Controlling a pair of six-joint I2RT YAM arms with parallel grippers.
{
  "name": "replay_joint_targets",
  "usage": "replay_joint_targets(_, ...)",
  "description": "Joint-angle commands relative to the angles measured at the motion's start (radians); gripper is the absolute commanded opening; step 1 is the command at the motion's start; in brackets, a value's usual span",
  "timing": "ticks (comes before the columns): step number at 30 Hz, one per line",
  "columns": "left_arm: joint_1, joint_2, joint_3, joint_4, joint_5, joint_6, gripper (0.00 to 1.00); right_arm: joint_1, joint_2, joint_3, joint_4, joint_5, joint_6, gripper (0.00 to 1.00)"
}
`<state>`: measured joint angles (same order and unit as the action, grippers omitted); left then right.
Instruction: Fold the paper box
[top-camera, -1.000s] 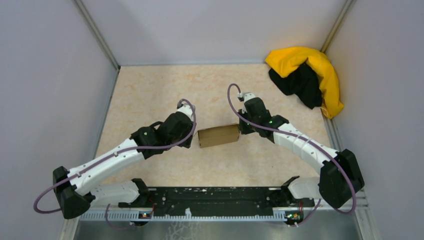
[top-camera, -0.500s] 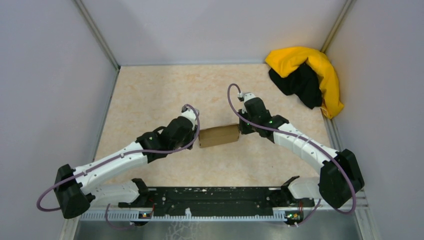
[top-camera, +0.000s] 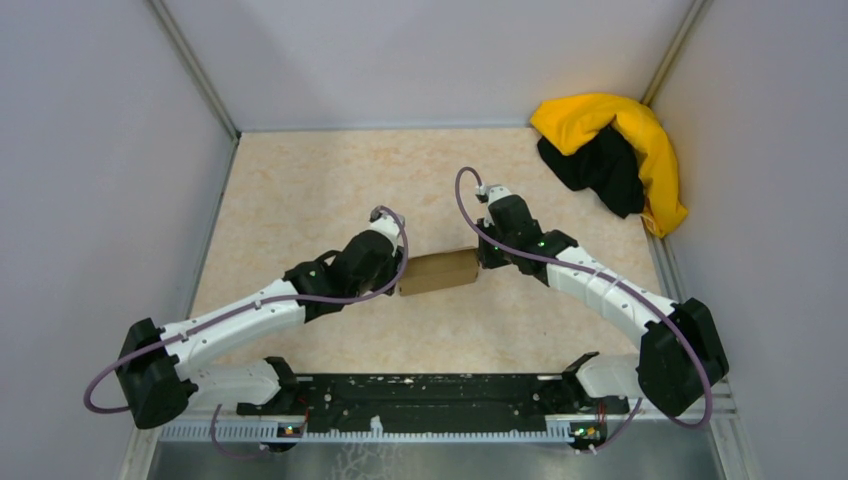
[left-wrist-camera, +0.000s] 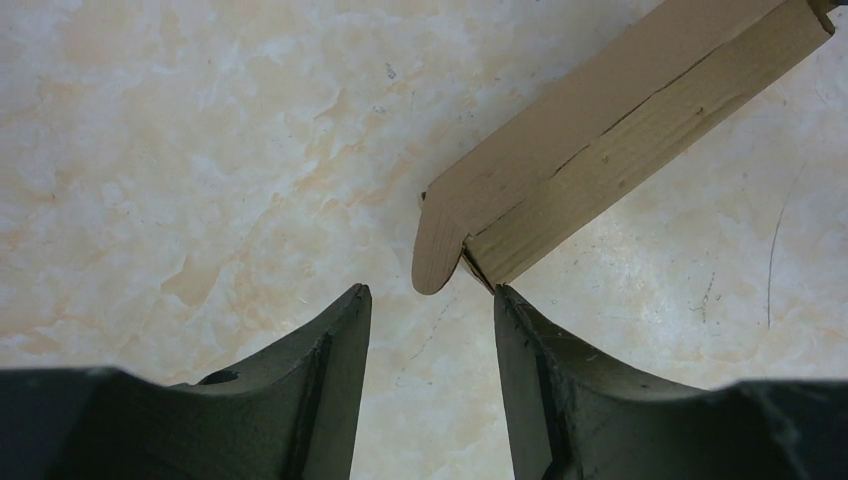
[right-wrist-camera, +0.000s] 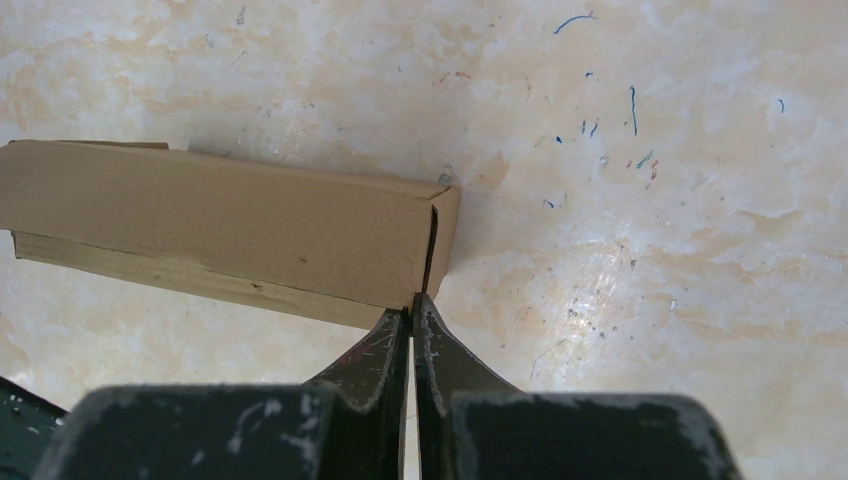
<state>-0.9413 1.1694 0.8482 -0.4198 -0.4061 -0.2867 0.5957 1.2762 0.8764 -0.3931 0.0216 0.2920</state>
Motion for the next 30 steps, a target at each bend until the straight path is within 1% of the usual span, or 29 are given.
replay_joint_targets(1,-0.007,-0.013,-0.005,0.051,-0.039,0.019,0.56,0.01,-0.024,0.001,0.011,-0.003,0.008,0.0)
replay_joint_targets(4,-0.007,-0.014,-0.01,0.066,-0.042,0.039,0.54,0.01,-0.022,-0.002,0.014,-0.008,0.01,0.0)
replay_joint_targets(11,-0.006,-0.008,-0.013,0.071,-0.04,0.046,0.43,0.01,-0.026,-0.002,0.016,-0.009,0.011,0.0)
replay_joint_targets(23,-0.01,0.005,-0.045,0.093,-0.034,0.033,0.41,0.01,-0.025,-0.002,0.017,-0.017,0.014,0.0)
replay_joint_targets(30,-0.01,0.017,-0.045,0.107,-0.048,0.032,0.33,0.01,-0.024,-0.004,0.02,-0.017,0.013,0.0)
